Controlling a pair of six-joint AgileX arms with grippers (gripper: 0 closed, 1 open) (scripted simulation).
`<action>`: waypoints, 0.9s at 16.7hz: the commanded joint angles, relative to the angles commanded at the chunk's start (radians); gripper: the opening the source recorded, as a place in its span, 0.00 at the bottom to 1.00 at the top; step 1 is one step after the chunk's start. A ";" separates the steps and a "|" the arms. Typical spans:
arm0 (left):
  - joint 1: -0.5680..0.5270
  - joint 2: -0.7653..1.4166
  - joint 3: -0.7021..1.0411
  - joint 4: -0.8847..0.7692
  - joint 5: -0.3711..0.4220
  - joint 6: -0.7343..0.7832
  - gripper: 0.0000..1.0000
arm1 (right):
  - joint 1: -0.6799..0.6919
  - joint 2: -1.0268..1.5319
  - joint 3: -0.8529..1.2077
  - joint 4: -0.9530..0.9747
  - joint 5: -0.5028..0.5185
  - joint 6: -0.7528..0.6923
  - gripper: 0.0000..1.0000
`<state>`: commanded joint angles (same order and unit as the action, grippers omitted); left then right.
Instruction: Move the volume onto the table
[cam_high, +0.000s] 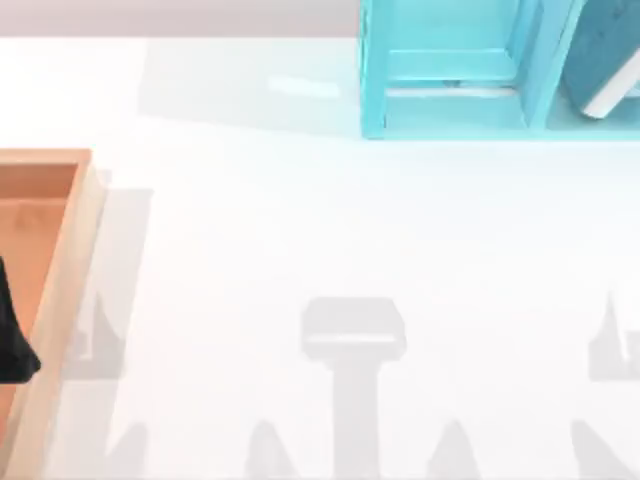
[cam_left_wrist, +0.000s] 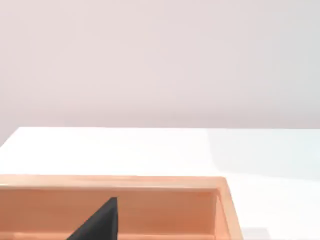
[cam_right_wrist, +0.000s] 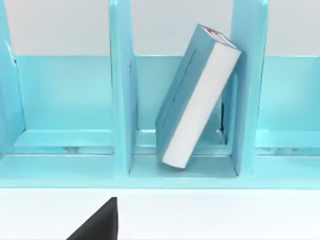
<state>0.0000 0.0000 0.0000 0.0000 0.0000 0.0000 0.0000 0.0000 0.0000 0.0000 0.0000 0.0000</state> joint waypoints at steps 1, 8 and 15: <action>0.000 0.000 0.000 0.000 0.000 0.000 1.00 | 0.000 0.000 0.000 0.000 0.000 0.000 1.00; 0.000 0.000 0.000 0.000 0.000 0.000 1.00 | -0.019 0.220 0.117 0.171 -0.012 0.050 1.00; 0.000 0.000 0.000 0.000 0.000 0.000 1.00 | -0.051 0.899 0.354 0.544 -0.056 0.176 1.00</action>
<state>0.0000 0.0000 0.0000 0.0000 0.0000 0.0000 -0.0508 0.8990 0.3545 0.5435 -0.0564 0.1758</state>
